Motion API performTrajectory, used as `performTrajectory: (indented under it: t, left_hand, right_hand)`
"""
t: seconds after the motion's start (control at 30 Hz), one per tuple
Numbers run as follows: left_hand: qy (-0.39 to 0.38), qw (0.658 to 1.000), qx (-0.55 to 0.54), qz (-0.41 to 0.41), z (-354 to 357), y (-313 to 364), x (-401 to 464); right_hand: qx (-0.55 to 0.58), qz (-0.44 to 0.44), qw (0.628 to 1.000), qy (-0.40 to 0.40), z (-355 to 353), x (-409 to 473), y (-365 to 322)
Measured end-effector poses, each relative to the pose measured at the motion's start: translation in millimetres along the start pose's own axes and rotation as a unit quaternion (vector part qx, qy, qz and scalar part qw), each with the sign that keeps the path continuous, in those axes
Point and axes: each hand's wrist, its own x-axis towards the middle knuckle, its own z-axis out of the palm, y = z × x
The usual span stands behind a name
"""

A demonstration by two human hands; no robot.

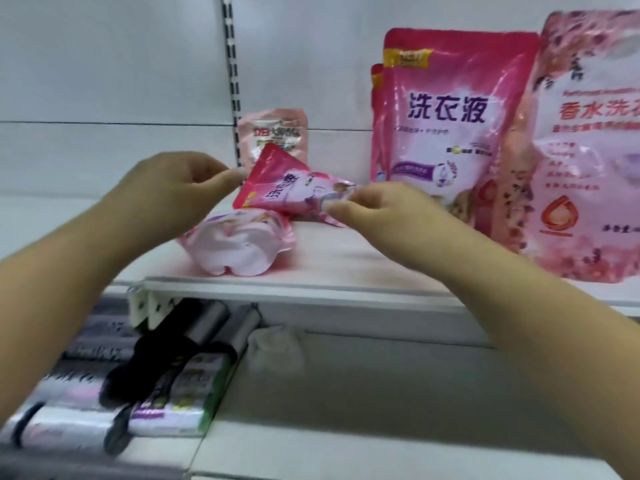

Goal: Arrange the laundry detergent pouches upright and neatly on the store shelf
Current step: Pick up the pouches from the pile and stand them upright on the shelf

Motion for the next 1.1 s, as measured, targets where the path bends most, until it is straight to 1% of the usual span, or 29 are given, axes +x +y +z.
performTrajectory:
  t: [0.07,0.1,0.13,0.17,0.2,0.27,0.33,0.4,0.5,0.53,0.57,0.6,0.63,0.67,0.73,0.77,0.8,0.87,0.9,0.93,1.0,1.03,1.1]
  left_hand:
    - [-0.053,0.997,0.032,-0.05,7.0,-15.2,-2.6]
    - [-0.092,0.992,0.017,-0.084,10.5,-22.9,-3.6]
    - [-0.124,0.985,-0.024,-0.116,12.1,-28.1,-6.7]
    - [-0.139,0.979,-0.064,-0.132,13.1,-32.5,-9.6]
    - [-0.142,0.977,-0.086,-0.131,14.0,-33.6,-12.6]
    - [-0.141,0.98,-0.091,-0.112,13.4,-33.1,-18.2]
    - [-0.117,0.983,-0.106,-0.097,13.6,-29.0,-25.3]
    - [-0.091,0.981,-0.142,-0.091,12.7,-24.8,-38.0]
    - [-0.021,0.979,-0.191,-0.075,15.7,-22.5,-66.9]
    - [0.012,0.971,-0.227,-0.075,17.1,-17.7,-79.2]
    - [0.046,0.954,-0.284,-0.086,19.6,-15.5,-92.7]
    - [0.071,0.923,-0.364,-0.101,23.6,-13.3,-106.1]
    - [0.083,0.884,-0.447,-0.111,30.3,-14.0,-120.2]
    - [0.084,0.842,-0.52,-0.119,34.8,-11.7,-133.4]
    - [0.074,0.773,-0.62,-0.114,43.0,-11.8,-153.0]
    - [0.066,0.745,-0.653,-0.117,48.4,-15.1,-158.8]
    - [0.053,0.727,-0.672,-0.129,51.5,-16.5,-164.7]
    - [0.019,0.707,-0.69,-0.155,58.0,-23.8,-171.0]
    - [-0.005,0.702,-0.692,-0.168,61.6,-29.3,-174.8]
    - [-0.029,0.703,-0.688,-0.178,64.0,-31.7,-178.1]
    - [-0.056,0.722,-0.663,-0.192,68.9,-38.8,-186.8]
    - [-0.062,0.732,-0.65,-0.196,70.0,-40.6,-191.0]
    - [-0.074,0.742,-0.637,-0.196,68.8,-40.7,-200.6]
  right_hand:
    - [0.013,0.009,0.999,-0.046,17.2,20.9,-11.2]
    - [0.039,0.022,0.997,-0.07,25.6,30.5,-15.9]
    - [0.072,0.04,0.992,-0.092,32.9,37.8,-21.5]
    - [0.104,0.056,0.987,-0.11,39.7,43.6,-26.3]
    - [0.125,0.064,0.982,-0.126,44.1,47.0,-30.0]
    - [0.121,0.044,0.98,-0.154,53.1,48.7,-35.6]
    - [0.098,0.02,0.983,-0.155,59.4,45.3,-38.8]
    - [0.109,0.016,0.983,-0.148,61.9,37.1,-42.0]
    - [0.196,0.014,0.974,-0.109,61.7,15.7,-41.3]
    - [0.236,0.006,0.967,-0.093,60.1,5.0,-39.5]
    - [0.274,-0.009,0.958,-0.086,59.3,-6.6,-37.9]
    - [0.313,-0.022,0.946,-0.079,60.6,-18.7,-35.1]
    - [0.355,-0.033,0.931,-0.074,62.9,-33.8,-32.4]
    - [0.414,-0.035,0.907,-0.063,67.6,-49.6,-30.0]
    - [0.554,-0.015,0.831,-0.045,77.0,-76.2,-28.9]
    - [0.597,-0.011,0.801,-0.035,85.1,-86.7,-25.8]
    - [0.612,-0.006,0.791,-0.017,94.0,-96.9,-22.6]
    - [0.617,0.033,0.786,0.001,108.3,-107.4,-15.8]
    - [0.612,0.067,0.788,-0.013,114.2,-112.5,-13.0]
    - [0.606,0.098,0.788,-0.045,119.9,-117.8,-9.9]
    - [0.59,0.138,0.79,-0.092,124.1,-128.8,-5.2]
    - [0.581,0.151,0.793,-0.101,123.1,-132.7,-4.5]
    - [0.566,0.163,0.802,-0.095,120.6,-141.6,-4.5]
